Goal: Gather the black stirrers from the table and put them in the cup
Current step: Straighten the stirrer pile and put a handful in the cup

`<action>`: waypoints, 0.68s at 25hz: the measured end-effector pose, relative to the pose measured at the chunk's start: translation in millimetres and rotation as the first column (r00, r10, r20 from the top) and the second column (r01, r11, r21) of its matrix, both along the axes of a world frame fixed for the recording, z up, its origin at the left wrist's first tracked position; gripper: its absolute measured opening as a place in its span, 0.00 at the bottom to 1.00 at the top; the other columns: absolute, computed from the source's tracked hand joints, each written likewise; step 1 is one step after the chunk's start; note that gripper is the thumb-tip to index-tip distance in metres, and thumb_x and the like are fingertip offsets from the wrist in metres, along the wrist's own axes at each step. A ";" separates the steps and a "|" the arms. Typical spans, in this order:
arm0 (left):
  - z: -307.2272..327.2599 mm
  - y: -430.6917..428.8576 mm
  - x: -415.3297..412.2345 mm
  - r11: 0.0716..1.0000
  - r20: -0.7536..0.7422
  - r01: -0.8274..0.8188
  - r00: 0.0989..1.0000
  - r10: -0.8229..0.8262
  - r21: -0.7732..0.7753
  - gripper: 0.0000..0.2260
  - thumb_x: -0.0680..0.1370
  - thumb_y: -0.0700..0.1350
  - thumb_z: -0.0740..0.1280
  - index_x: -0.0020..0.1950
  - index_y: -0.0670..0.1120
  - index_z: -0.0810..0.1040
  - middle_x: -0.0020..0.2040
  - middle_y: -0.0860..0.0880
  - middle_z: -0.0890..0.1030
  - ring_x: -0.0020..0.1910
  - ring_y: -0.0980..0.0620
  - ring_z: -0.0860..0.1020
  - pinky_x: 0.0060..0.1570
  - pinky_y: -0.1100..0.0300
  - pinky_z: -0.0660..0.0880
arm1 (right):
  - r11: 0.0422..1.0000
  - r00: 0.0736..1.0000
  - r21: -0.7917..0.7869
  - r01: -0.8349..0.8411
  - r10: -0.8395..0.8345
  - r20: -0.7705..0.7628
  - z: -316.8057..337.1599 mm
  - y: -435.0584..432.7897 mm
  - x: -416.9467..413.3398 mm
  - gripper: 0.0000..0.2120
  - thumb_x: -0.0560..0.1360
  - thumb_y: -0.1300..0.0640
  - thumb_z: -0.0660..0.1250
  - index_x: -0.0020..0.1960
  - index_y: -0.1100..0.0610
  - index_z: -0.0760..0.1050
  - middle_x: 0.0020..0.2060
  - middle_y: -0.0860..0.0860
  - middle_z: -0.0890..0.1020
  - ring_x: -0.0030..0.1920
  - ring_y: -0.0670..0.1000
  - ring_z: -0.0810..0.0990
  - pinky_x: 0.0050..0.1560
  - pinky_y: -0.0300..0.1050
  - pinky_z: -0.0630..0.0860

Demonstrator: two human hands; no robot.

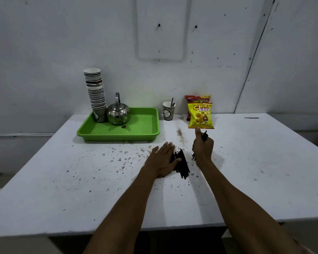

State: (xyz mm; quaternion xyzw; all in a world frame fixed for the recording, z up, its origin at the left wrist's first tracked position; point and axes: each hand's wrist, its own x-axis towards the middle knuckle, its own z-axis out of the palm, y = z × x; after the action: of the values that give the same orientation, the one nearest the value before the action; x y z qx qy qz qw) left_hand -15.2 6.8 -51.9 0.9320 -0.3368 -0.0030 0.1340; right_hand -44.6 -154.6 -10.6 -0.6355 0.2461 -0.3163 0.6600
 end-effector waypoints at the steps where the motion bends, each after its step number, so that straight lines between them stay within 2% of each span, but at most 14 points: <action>1: -0.3 0.0 0.2 1.000 0.002 -0.001 1.000 0.001 -0.006 0.33 0.79 0.65 0.47 0.79 0.49 0.47 0.81 0.52 0.47 0.79 0.57 0.43 0.78 0.46 0.45 | 1.000 1.000 -0.020 0.003 -0.003 0.004 1.3 -0.4 0.8 0.28 0.71 0.35 0.67 0.23 0.52 0.61 0.22 0.52 0.63 0.27 0.51 0.63 0.33 0.47 0.63; 5: 0.5 -0.6 2.1 0.999 -0.010 -0.010 1.000 0.009 -0.035 0.33 0.79 0.65 0.48 0.79 0.49 0.48 0.81 0.52 0.49 0.79 0.57 0.44 0.78 0.46 0.46 | 0.995 1.000 -0.095 -0.010 0.008 -0.017 -2.0 0.8 0.6 0.27 0.71 0.35 0.67 0.26 0.53 0.61 0.25 0.55 0.65 0.29 0.52 0.65 0.34 0.48 0.66; 7: 1.8 -0.8 2.5 0.999 -0.013 -0.010 1.000 0.009 -0.035 0.32 0.80 0.64 0.48 0.79 0.49 0.48 0.81 0.52 0.49 0.79 0.56 0.44 0.78 0.46 0.46 | 0.994 1.000 -0.109 -0.013 0.012 -0.018 -2.8 0.4 0.5 0.27 0.75 0.39 0.64 0.26 0.52 0.61 0.22 0.52 0.67 0.26 0.52 0.67 0.32 0.47 0.66; 9: 2.4 -1.2 2.5 0.999 -0.017 -0.007 1.000 0.006 -0.041 0.32 0.80 0.64 0.48 0.79 0.49 0.48 0.81 0.51 0.49 0.79 0.56 0.44 0.78 0.46 0.46 | 0.979 0.999 -0.205 -0.014 0.007 -0.031 -1.2 -0.9 0.3 0.28 0.78 0.38 0.59 0.26 0.53 0.64 0.22 0.52 0.70 0.25 0.54 0.70 0.32 0.50 0.69; 11: 2.5 -0.8 2.7 0.998 -0.023 -0.007 1.000 0.005 -0.059 0.32 0.79 0.65 0.48 0.79 0.49 0.49 0.81 0.51 0.49 0.79 0.56 0.44 0.78 0.46 0.46 | 0.918 0.995 -0.396 -0.018 -0.023 -0.099 -1.7 -3.0 -2.2 0.31 0.80 0.37 0.53 0.28 0.58 0.67 0.24 0.56 0.75 0.29 0.58 0.76 0.34 0.51 0.72; 14: 3.2 -1.0 2.3 0.996 -0.023 -0.012 1.000 0.011 -0.087 0.33 0.79 0.66 0.47 0.79 0.49 0.49 0.81 0.51 0.49 0.79 0.56 0.44 0.78 0.46 0.47 | 0.758 0.959 -0.652 0.018 -0.197 -0.203 3.4 -6.8 -11.7 0.29 0.82 0.40 0.49 0.31 0.57 0.69 0.30 0.55 0.77 0.34 0.57 0.76 0.35 0.44 0.68; 16: 2.8 -1.3 2.2 0.996 -0.028 -0.013 1.000 0.010 -0.094 0.33 0.79 0.66 0.47 0.79 0.49 0.49 0.81 0.52 0.49 0.79 0.56 0.44 0.78 0.46 0.46 | 0.672 0.941 -0.740 -0.029 -0.231 -0.246 8.7 -12.2 -13.7 0.27 0.82 0.43 0.51 0.34 0.59 0.72 0.33 0.58 0.80 0.36 0.58 0.77 0.37 0.44 0.66; 17: 2.5 -1.7 2.1 0.995 -0.034 -0.014 0.999 0.011 -0.100 0.34 0.79 0.66 0.47 0.79 0.49 0.49 0.81 0.52 0.49 0.79 0.57 0.44 0.78 0.46 0.46 | 0.662 0.943 -0.747 -0.063 -0.206 -0.262 11.1 -15.4 -12.7 0.26 0.82 0.45 0.52 0.36 0.61 0.75 0.35 0.60 0.82 0.38 0.60 0.79 0.38 0.44 0.65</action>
State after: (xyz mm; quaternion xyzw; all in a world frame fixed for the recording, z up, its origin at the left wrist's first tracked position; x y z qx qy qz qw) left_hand -13.1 5.1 -49.4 0.9260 -0.3285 -0.0007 0.1860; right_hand -57.2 -170.1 0.5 -0.8820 0.2251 -0.3062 0.2785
